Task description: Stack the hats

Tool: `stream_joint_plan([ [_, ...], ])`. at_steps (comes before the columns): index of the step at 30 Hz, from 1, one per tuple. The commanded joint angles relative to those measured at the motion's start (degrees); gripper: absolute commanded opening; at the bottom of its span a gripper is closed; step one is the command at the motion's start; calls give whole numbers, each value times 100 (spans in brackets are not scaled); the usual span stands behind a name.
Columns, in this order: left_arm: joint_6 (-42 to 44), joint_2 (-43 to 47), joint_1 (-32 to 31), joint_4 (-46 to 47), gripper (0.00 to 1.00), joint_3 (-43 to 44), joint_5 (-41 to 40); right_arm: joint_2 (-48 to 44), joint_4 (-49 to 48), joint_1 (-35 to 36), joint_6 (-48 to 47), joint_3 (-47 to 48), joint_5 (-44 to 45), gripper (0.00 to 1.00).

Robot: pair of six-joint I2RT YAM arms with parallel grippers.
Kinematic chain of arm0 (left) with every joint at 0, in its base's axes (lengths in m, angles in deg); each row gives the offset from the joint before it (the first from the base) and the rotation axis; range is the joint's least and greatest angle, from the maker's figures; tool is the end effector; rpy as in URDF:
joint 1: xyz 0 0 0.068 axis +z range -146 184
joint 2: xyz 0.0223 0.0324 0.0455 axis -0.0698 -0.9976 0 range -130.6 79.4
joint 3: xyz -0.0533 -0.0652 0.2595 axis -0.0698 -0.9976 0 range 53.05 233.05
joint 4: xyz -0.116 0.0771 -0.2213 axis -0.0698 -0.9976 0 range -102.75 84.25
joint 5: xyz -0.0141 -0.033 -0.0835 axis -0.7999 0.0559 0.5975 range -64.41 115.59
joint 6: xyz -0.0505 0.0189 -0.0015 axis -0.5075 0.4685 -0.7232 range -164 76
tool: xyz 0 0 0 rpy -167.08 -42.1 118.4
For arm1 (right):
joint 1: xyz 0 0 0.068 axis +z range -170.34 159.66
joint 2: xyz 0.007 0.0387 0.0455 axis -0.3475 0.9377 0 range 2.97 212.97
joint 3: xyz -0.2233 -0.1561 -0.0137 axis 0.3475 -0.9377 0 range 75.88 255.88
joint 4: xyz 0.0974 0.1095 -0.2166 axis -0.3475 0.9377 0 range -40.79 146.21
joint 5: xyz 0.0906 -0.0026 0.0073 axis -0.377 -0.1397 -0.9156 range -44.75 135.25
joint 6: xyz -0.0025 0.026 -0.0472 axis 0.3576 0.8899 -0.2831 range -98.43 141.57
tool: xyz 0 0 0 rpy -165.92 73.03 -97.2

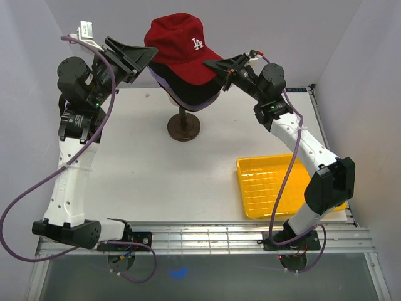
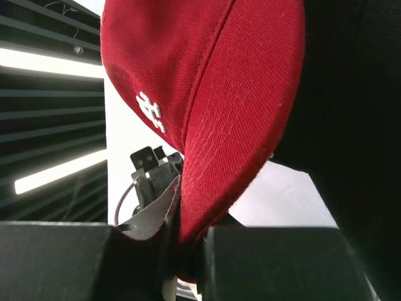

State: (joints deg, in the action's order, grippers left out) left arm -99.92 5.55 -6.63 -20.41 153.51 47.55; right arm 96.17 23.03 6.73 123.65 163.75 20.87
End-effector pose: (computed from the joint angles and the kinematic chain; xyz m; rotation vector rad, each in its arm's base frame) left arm 0.2367 -0.0580 0.5526 -0.2379 1.4715 -1.2167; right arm 0.3351 0.1877 0.4519 0.5478 1.4963 2.1330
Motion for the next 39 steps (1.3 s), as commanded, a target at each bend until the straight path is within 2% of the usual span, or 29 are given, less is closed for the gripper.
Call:
stream_joint_plan([
  [1, 90, -95, 88, -11, 52, 306, 46, -286, -511, -44, 110, -139, -111, 8],
  [6, 11, -543, 315, -90, 52, 860, 177, -277, -529, -53, 66, -359, -163, 8],
  [16, -472, -1712, 641, 735, 52, 1853, 520, -251, -494, -88, -48, -658, -339, 8],
  [23, -587, -2327, 685, 1140, 51, 1915, 740, -224, -634, -88, -40, -956, -383, 8],
  [28, -437, -2459, 703, 1342, 51, 1669, 599, -163, -714, -88, -48, -1009, -392, 8],
  [39, -244, -2758, 712, 1131, 48, 1643, 300, -110, -705, -88, -83, -1149, -374, 8],
])
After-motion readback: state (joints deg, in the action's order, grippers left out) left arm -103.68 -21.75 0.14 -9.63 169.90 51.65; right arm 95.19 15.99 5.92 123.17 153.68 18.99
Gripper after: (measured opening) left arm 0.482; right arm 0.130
